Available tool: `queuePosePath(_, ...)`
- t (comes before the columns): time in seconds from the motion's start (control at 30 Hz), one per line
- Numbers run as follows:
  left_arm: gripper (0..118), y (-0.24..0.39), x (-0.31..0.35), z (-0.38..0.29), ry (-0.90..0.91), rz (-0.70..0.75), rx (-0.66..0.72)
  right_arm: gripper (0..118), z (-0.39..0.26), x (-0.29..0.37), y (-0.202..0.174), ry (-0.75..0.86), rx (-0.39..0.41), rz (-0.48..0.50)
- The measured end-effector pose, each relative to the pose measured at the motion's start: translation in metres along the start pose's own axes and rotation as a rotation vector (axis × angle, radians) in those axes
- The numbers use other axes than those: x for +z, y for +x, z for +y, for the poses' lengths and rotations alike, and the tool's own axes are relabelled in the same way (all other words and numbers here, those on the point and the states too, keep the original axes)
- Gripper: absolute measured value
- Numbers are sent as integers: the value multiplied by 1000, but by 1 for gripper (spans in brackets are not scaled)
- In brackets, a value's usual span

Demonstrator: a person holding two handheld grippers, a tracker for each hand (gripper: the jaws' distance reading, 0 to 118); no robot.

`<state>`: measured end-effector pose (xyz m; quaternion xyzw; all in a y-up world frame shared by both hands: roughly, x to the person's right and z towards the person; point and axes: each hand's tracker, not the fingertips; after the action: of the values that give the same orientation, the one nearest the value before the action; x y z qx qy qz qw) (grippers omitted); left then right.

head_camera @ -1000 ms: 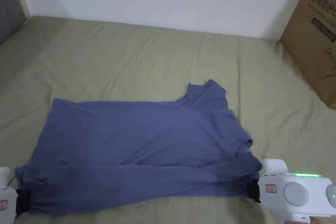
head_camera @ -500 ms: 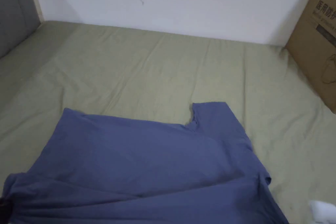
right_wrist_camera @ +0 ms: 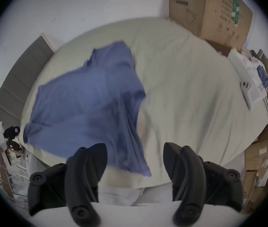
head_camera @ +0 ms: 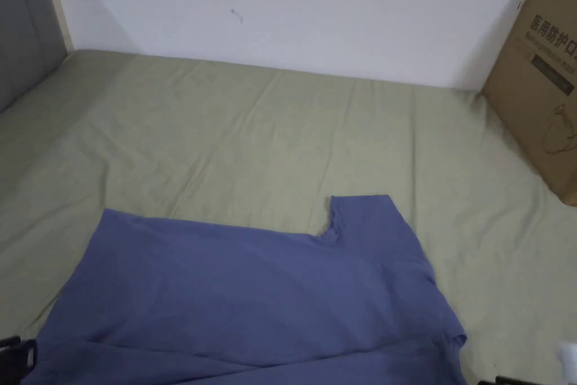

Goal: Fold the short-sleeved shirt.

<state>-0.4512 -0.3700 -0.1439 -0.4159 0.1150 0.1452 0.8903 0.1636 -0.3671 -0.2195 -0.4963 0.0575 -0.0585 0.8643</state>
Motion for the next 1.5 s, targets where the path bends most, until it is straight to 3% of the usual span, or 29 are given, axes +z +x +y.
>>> queuePosePath(0.03,66,6,0,6,12,-1,-3,54,9,-1,-2,24,-9,11)
queuePosePath(0.07,48,13,-4,10,32,-26,-25,22,17,-5,-4,34,-13,15)
queuePosePath(0.1,23,18,-11,11,33,-26,-35,4,23,-12,-6,33,-33,8)
queuePosePath(0.13,2,24,-21,14,21,-15,-34,1,29,-21,-7,31,-60,12)
queuePosePath(0.33,0,48,-64,27,-60,-71,-89,0,75,-75,-16,-5,-67,42)
queuePosePath(0.37,0,53,-68,30,-48,-60,-96,2,90,-82,-18,3,-59,43)
queuePosePath(0.4,0,57,-71,36,-40,-52,-104,20,105,-91,-19,10,-48,42)
queuePosePath(0.47,0,61,-75,48,-22,-64,-107,81,140,-113,-23,15,-25,17)
queuePosePath(0.5,0,64,-77,52,-13,-70,-100,87,156,-126,-24,15,-15,5)
queuePosePath(0.63,0,75,-85,63,3,-85,-110,83,214,-190,-25,-26,-18,-22)
queuePosePath(0.77,0,77,-98,64,-17,-79,-139,80,230,-256,-27,-171,-27,-73)
queuePosePath(0.83,0,73,-107,63,-51,-72,-131,63,224,-268,-37,-202,-27,-152)
queuePosePath(0.9,0,68,-116,62,-66,-60,-128,60,226,-258,-48,-183,83,-156)
queuePosePath(0.93,0,66,-119,62,-70,-56,-130,52,227,-255,-49,-185,101,-135)
queuePosePath(1.0,0,64,-125,66,-81,-41,-128,9,233,-256,-46,-191,70,-138)
queuePosePath(1.03,0,63,-127,69,-83,-38,-130,0,234,-257,-44,-208,37,-130)
queuePosePath(1.07,6,62,-129,72,-80,-32,-130,0,236,-258,-43,-217,24,-130)
queuePosePath(1.1,22,60,-131,77,-77,-32,-129,0,236,-256,-44,-215,8,-132)
queuePosePath(1.17,76,55,-141,91,-80,-24,-130,0,236,-252,-47,-207,30,-139)
queuePosePath(1.2,88,53,-147,101,-80,4,-132,0,235,-249,-48,-200,50,-142)
queuePosePath(1.5,92,59,-243,184,-122,45,-85,0,233,-246,-51,-194,67,-143)
